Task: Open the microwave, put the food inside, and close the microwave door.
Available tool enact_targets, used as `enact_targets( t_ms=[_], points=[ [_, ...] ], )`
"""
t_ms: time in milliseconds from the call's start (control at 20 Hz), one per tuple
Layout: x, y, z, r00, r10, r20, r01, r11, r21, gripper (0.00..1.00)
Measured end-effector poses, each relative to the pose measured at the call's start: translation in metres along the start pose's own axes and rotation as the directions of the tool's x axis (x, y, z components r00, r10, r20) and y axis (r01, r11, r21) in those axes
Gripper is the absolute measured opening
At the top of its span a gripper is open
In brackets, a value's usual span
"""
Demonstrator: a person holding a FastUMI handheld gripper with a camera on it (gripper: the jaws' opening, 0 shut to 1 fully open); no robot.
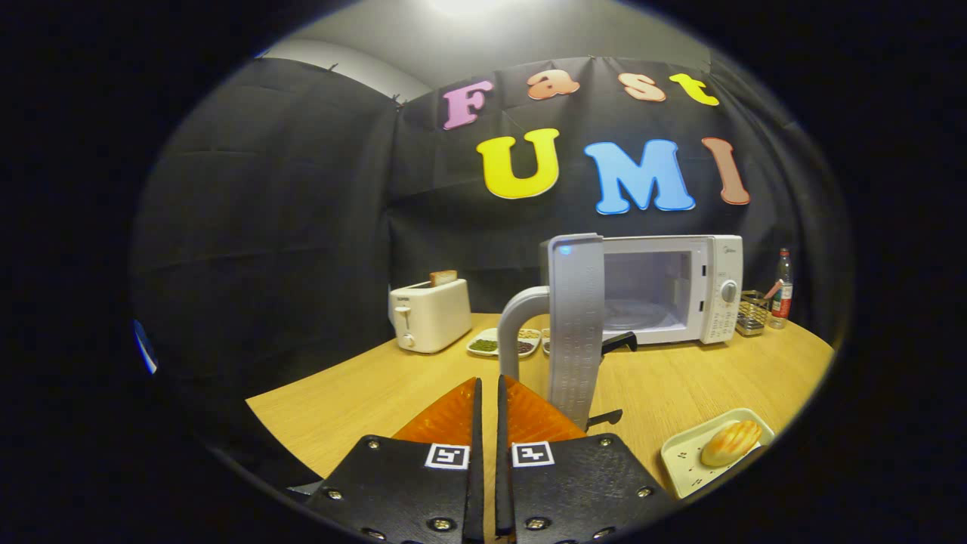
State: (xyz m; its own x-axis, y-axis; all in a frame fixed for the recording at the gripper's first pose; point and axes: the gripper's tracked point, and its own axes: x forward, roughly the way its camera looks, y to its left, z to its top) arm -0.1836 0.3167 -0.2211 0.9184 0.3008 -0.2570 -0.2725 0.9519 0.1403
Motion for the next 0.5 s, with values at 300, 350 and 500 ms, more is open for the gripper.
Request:
enact_targets(
  t_ms=[300,350,500],
  points=[
    [-0.018,0.014,-0.008,0.979,0.195,-0.057,-0.198,0.979,-0.054,0.06],
    [-0.028,0.01,-0.005,0.972,0.227,-0.052,-0.23,0.971,-0.064,0.07],
    [-0.056,-0.017,0.001,0.955,0.295,-0.033,-0.297,0.95,-0.095,0.49]
  ],
)
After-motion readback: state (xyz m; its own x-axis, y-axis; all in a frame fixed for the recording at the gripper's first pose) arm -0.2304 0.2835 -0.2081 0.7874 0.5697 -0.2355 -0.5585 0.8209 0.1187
